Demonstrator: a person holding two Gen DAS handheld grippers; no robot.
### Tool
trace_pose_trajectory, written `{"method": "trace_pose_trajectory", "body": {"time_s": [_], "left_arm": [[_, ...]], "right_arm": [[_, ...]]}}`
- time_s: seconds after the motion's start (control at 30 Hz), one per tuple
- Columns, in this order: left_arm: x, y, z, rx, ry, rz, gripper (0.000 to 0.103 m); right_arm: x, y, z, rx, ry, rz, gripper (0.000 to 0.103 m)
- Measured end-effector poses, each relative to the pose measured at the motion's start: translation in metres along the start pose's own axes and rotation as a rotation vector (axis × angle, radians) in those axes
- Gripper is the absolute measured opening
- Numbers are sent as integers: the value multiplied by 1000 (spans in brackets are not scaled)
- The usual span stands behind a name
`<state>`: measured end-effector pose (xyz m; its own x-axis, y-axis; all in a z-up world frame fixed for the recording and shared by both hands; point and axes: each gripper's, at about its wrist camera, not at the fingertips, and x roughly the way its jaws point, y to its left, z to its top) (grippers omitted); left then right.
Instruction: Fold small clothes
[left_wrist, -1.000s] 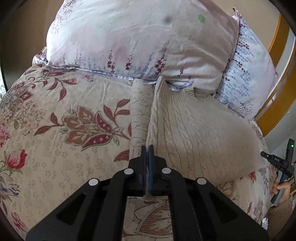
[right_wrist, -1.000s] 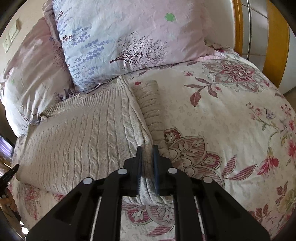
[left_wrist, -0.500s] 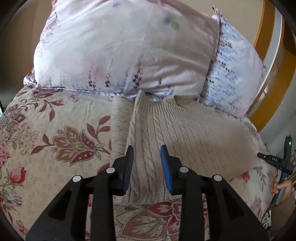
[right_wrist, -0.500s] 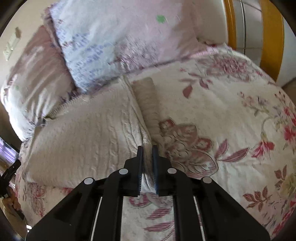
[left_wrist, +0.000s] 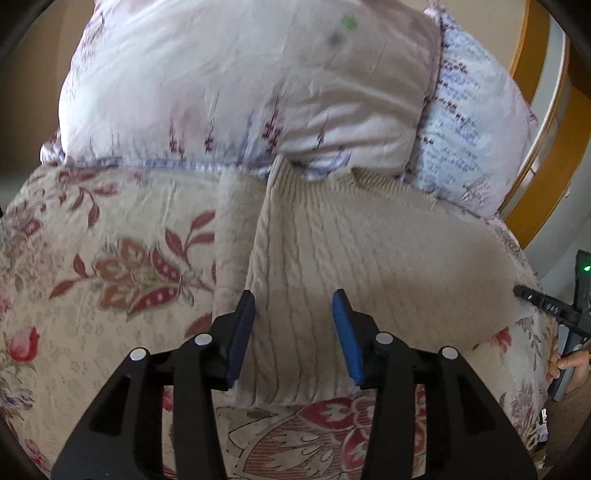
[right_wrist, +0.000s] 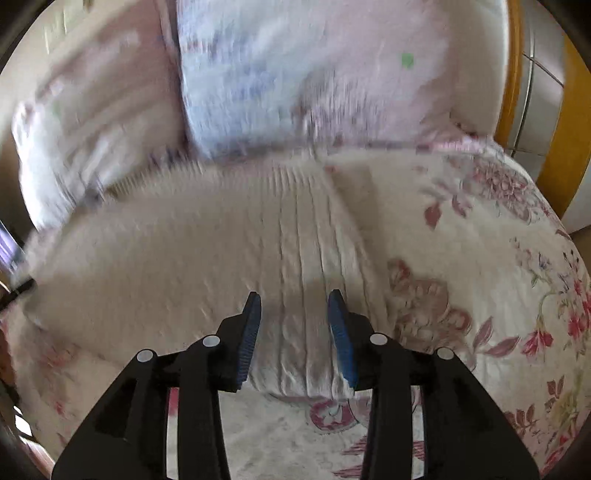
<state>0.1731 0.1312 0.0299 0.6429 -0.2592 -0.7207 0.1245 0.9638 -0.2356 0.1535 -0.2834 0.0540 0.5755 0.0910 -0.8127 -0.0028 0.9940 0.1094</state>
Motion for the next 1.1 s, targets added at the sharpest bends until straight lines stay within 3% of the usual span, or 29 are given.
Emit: {"method": "trace_pose_trajectory", "body": {"time_s": [0.2, 0.37, 0.43, 0.53, 0.8, 1.1], "left_arm": [[-1, 5, -10, -17, 1, -24, 44], [-12, 16, -9, -89, 20, -66, 44], [-18, 33, -1, -184, 3, -121, 48], [-17, 56, 14, -310, 0, -148, 56], [9, 59, 39, -343, 47, -127, 72], [33, 60, 43, -378, 95, -164, 74]], "right_arm": [[-1, 3, -5, -31, 0, -12, 42], [-6, 12, 10, -47, 89, -56, 47], [-19, 17, 19, -33, 53, -15, 61], [-28, 37, 35, -42, -20, 63, 73], [7, 111, 56, -154, -34, 133, 74], [43, 138, 57, -207, -5, 71, 75]]}}
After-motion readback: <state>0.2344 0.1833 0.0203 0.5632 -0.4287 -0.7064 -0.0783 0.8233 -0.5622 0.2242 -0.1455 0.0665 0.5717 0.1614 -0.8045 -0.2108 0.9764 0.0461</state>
